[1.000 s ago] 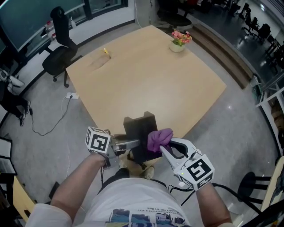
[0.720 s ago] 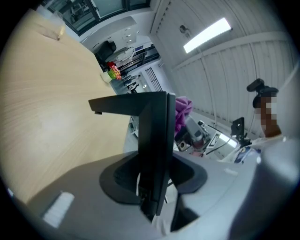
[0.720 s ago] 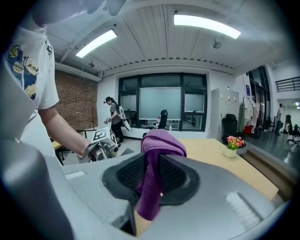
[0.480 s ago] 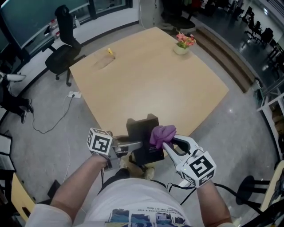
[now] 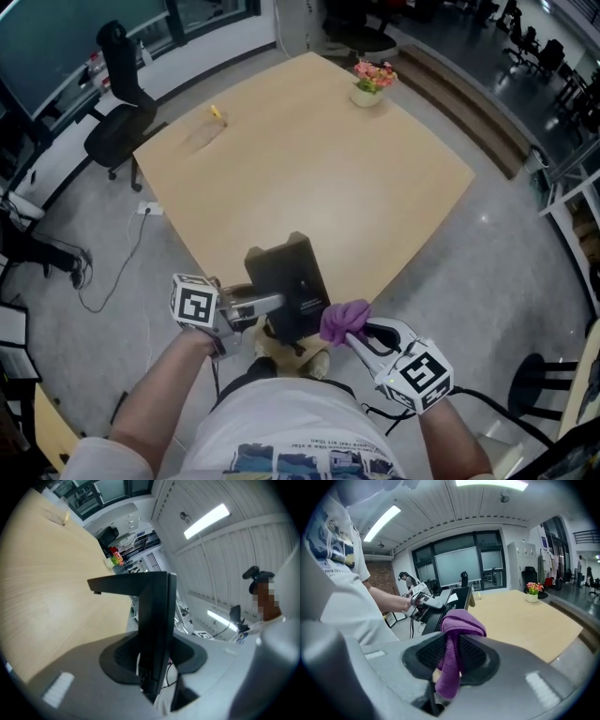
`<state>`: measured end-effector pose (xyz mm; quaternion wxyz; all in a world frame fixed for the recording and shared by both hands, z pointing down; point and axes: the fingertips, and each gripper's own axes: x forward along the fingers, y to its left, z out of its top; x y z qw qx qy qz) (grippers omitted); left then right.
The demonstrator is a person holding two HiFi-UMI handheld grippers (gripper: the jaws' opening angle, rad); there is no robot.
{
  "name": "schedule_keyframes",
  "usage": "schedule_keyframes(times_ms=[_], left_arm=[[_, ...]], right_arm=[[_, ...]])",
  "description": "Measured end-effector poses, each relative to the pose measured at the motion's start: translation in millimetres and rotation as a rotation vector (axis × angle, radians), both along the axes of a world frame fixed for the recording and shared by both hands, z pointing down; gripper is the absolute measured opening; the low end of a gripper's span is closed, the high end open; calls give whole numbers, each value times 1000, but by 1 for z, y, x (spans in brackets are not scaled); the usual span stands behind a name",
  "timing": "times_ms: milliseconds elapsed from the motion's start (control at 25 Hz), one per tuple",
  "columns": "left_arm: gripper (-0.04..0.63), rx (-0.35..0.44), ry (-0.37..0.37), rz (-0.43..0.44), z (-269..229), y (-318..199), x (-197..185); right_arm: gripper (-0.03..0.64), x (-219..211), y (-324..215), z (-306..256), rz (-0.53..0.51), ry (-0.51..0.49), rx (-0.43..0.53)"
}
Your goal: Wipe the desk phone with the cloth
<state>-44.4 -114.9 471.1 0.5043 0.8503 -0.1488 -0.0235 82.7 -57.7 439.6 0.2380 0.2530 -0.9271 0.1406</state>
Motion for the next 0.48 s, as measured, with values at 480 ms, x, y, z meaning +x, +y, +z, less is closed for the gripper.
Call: schedule_keyframes(times_ms=[480], left_arm=[[183,-3,7,52,-3,13,6]], right_arm=[[89,-19,-105,-88,92,-152,198]])
